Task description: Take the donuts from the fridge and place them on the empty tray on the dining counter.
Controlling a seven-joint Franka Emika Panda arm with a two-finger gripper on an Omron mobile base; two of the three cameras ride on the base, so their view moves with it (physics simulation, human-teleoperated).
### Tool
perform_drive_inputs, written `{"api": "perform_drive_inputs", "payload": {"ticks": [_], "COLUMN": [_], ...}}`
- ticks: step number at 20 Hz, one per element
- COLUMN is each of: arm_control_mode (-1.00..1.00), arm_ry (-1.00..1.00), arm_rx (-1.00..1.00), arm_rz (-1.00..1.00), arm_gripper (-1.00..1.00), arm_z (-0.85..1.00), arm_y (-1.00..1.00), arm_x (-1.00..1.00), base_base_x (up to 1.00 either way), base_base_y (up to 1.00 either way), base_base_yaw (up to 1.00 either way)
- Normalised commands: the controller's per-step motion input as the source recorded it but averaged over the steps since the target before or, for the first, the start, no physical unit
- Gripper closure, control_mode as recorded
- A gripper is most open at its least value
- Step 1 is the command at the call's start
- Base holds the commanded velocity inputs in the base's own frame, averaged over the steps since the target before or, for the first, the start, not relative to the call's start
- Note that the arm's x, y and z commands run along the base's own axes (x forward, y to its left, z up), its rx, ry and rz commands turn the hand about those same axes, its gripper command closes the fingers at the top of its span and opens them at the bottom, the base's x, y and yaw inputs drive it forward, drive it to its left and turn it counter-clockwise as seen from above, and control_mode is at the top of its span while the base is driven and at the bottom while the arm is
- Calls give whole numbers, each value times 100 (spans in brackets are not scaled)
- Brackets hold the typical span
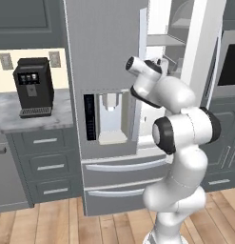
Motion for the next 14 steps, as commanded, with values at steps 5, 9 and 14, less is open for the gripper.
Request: {"api": "perform_drive_inputs", "payload": {"ticks": [5, 9, 14], "arm_control_mode": [-100, -100, -100], "arm_ry": [1, 0, -4], "arm_rx": [0, 1, 8], "arm_rz": [-17, -15, -7], "arm_gripper": [-100, -100, -100], "arm_z": [-15, 0, 0], "arm_y": [-100, -100, -71], "arm_x": [-96, -94, -62], "base_base_x": [0, 0, 0], "base_base_y": [0, 0, 0], "base_base_yaw": [0, 0, 0]}}
